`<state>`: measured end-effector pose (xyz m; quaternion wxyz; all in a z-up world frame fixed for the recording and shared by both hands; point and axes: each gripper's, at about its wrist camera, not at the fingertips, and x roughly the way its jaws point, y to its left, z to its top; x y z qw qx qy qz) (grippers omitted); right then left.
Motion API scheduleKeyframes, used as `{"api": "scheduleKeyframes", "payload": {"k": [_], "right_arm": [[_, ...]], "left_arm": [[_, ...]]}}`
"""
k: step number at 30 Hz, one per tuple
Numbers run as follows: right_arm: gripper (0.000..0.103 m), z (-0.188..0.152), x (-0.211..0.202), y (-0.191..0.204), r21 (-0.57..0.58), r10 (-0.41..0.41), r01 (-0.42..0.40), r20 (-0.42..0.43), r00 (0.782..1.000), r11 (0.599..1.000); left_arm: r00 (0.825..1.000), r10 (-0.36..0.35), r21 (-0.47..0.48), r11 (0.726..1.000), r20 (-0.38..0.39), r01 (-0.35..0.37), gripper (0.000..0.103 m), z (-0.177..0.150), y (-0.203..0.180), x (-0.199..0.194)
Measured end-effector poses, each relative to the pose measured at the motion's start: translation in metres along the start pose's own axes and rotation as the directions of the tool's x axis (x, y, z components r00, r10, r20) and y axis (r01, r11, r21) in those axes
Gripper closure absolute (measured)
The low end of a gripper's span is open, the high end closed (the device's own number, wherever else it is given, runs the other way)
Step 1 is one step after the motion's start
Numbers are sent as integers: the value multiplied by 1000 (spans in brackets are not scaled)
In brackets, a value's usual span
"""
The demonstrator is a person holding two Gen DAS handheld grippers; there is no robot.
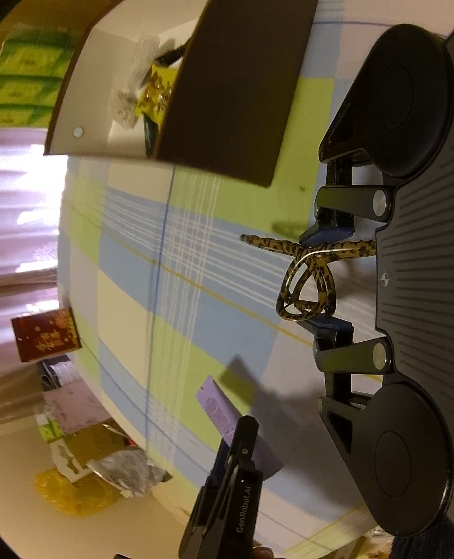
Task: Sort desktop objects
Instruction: 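Carry the purple tube and hair clip over the brown box with both tools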
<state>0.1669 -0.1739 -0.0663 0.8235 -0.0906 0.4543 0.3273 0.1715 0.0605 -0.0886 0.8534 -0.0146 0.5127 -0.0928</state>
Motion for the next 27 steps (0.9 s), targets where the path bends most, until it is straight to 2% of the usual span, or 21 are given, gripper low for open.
{"api": "scheduleKeyframes", "payload": {"k": [13, 21, 27], "right_arm": [[64, 7, -52, -12, 52, 38, -45, 121, 992, 998], [64, 21, -87, -32, 72, 19, -36, 217, 976, 997], [64, 35, -110, -62, 93, -24, -1, 272, 962, 996]], "left_arm": [[989, -113, 78, 991, 94, 106, 75, 25, -47, -33], [972, -176, 127, 980, 158, 156, 75, 54, -76, -43], [954, -233, 162, 966, 191, 203, 75, 81, -102, -45]]}}
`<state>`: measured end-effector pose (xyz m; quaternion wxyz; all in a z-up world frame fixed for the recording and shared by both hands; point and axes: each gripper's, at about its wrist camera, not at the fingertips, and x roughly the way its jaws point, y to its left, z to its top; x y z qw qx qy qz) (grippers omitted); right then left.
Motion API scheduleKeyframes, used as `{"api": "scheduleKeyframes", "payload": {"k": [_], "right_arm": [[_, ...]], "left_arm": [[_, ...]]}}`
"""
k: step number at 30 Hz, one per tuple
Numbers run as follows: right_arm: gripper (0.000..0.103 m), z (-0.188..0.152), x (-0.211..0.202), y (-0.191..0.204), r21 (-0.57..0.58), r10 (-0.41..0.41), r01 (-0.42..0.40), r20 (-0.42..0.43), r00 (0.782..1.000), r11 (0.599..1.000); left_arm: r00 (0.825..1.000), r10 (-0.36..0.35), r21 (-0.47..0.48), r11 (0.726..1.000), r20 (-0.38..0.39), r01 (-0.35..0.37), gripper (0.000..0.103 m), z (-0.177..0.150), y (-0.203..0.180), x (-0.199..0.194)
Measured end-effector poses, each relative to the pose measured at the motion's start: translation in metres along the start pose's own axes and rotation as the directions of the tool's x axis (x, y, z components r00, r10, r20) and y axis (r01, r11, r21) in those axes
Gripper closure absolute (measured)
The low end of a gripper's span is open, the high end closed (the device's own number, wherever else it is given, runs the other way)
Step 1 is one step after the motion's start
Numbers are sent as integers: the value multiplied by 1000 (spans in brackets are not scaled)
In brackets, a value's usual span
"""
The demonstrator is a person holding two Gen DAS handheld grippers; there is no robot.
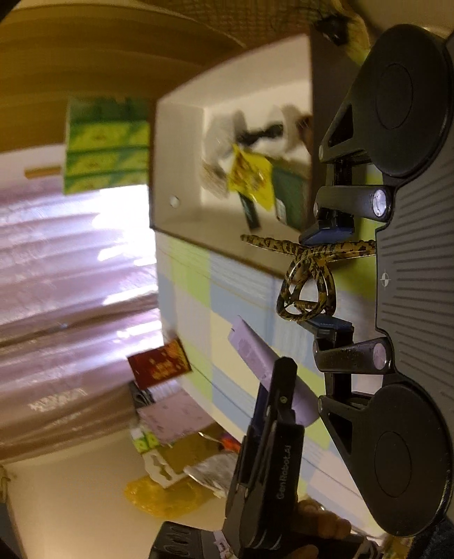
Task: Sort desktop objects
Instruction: 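Carry the purple tube and hair clip over the brown box with both tools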
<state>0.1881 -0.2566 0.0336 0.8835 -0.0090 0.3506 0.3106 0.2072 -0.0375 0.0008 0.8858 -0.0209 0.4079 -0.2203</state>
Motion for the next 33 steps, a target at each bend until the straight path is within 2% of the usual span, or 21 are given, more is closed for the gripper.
{"api": "scheduleKeyframes", "payload": {"k": [7, 16, 20, 26, 33], "right_arm": [[64, 25, -7, -42, 8, -52, 52, 45, 998, 999], [64, 55, 14, -92, 7, -93, 93, 51, 994, 996], [64, 63, 30, -111, -10, -95, 95, 22, 995, 995], [64, 66, 59, -136, -29, -92, 91, -51, 994, 995], [64, 74, 90, -152, -107, -103, 90, -123, 987, 990]], "left_arm": [[999, -34, 21, 999, 39, 33, 75, 36, -23, 22], [996, -68, 27, 997, 52, 66, 75, 83, -51, 63], [997, -70, 23, 997, 28, 69, 75, 95, -60, 87], [999, -37, 11, 999, -27, 37, 75, 106, -61, 124], [997, 8, 15, 1000, -78, -7, 75, 118, -59, 161]]}}
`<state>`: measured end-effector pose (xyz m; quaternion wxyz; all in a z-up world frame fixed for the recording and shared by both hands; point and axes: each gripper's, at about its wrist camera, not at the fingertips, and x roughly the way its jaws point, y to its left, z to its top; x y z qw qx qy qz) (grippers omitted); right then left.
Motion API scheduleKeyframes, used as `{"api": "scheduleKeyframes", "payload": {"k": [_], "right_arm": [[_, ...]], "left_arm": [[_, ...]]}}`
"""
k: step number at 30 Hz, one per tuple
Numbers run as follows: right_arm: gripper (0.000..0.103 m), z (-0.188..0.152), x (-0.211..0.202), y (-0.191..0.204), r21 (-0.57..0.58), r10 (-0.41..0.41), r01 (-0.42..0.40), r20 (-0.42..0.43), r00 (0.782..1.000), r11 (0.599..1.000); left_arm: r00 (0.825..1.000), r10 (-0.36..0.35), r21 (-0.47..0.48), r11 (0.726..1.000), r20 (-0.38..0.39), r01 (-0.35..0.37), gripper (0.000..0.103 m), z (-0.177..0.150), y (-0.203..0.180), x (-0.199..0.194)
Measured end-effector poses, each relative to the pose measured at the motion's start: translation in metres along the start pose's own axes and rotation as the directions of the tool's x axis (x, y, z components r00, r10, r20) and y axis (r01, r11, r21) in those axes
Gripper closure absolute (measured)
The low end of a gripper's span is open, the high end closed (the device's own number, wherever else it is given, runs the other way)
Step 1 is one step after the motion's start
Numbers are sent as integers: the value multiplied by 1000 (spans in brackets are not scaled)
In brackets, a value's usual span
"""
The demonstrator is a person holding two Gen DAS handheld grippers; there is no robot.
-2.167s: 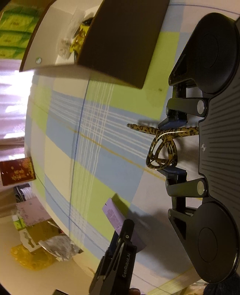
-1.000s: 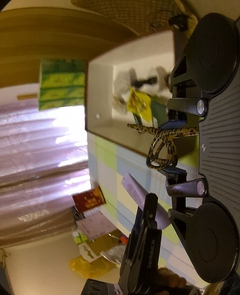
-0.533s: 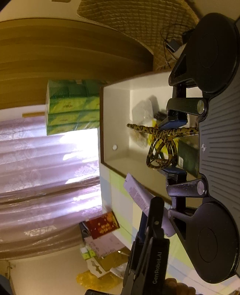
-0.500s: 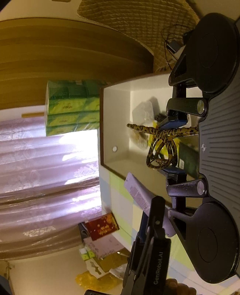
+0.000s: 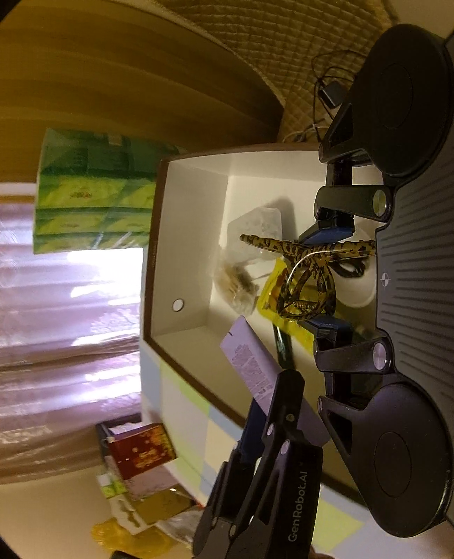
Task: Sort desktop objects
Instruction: 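Carry the purple tube and hair clip over the brown box with both tools, then lower and open both tools to release the tube and clip into the box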
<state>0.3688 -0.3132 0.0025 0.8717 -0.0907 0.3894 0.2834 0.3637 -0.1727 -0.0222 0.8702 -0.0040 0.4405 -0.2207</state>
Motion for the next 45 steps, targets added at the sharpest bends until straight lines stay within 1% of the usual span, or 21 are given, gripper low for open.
{"api": "scheduleKeyframes", "payload": {"k": [7, 17, 26, 37, 42, 45], "right_arm": [[64, 8, 23, -10, -44, 5, -6, -39, 999, 999], [64, 16, 39, -20, -76, 6, -10, -56, 998, 997], [64, 19, 49, -21, -119, -6, -2, -64, 998, 993], [64, 19, 57, -22, -129, -17, 8, -69, 997, 992], [64, 19, 58, -23, -124, -19, 10, -70, 997, 992], [64, 18, 58, -24, -123, -20, 11, -73, 997, 992]], "left_arm": [[999, 40, 5, 999, -30, -40, 75, 11, 5, 24], [995, 75, 10, 997, -64, -75, 75, 20, 13, 53], [992, 97, 23, 995, -82, -95, 75, 25, 12, 69], [986, 129, 36, 991, -105, -126, 74, 31, 13, 87], [984, 131, 49, 991, -118, -126, 74, 32, 13, 93], [984, 140, 52, 990, -109, -135, 74, 32, 13, 94]]}}
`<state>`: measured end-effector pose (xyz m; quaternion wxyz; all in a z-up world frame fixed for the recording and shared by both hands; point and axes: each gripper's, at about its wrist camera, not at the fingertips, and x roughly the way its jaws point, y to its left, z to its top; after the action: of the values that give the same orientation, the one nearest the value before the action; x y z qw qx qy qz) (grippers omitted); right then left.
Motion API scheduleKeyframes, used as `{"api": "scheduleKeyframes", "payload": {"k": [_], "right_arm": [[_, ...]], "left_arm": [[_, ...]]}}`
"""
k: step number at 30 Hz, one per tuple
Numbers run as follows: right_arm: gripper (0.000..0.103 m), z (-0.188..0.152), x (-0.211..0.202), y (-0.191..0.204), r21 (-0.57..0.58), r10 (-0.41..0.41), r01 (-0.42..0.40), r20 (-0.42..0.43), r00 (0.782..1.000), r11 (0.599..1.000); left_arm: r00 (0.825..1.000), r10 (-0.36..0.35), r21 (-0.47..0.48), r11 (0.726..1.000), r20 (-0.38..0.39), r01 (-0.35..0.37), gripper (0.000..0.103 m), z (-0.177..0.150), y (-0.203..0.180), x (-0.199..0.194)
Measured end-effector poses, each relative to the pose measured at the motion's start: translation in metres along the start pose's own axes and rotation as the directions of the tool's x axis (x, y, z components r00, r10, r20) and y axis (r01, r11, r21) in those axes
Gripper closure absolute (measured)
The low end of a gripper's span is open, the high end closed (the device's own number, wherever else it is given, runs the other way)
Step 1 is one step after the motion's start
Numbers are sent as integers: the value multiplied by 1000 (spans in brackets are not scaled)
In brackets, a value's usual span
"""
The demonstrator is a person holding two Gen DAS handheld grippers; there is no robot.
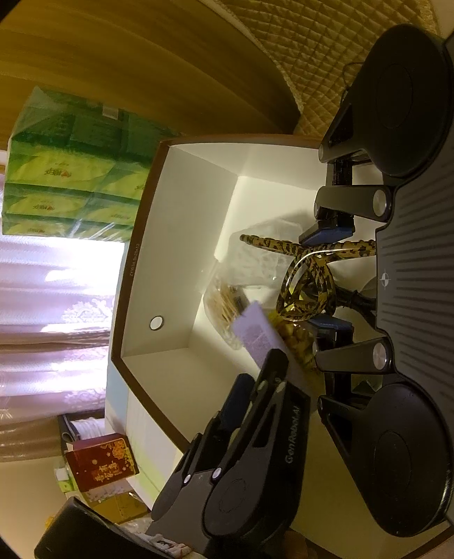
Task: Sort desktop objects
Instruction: 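Lower and open both tools to release the tube and clip into the box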
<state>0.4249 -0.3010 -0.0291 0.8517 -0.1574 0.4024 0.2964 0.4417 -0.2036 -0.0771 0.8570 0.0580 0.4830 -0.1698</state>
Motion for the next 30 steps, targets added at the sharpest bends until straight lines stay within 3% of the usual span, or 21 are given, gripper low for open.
{"api": "scheduleKeyframes", "payload": {"k": [7, 27, 28, 29, 30], "right_arm": [[64, -1, 1, 0, 2, 1, -1, -2, 1000, 1000], [64, -3, -1, 2, -13, -1, 2, 23, 1000, 1000], [63, -4, -3, 2, -15, 6, -6, 33, 999, 1000], [56, -4, -5, 2, -17, 7, -6, 41, 999, 1000], [40, -4, -6, 3, -22, 3, -2, 46, 999, 1000]], "left_arm": [[1000, -4, 8, 1000, 8, 3, 65, 1, -1, -3], [999, 12, -4, 1000, 38, -12, 58, 4, -1, -11], [999, 11, -5, 1000, 39, -11, 57, 4, 0, -12], [999, 11, -6, 1000, 40, -11, 57, 4, 0, -12], [999, 13, -5, 1000, 42, -13, 55, 4, -1, -13]]}}
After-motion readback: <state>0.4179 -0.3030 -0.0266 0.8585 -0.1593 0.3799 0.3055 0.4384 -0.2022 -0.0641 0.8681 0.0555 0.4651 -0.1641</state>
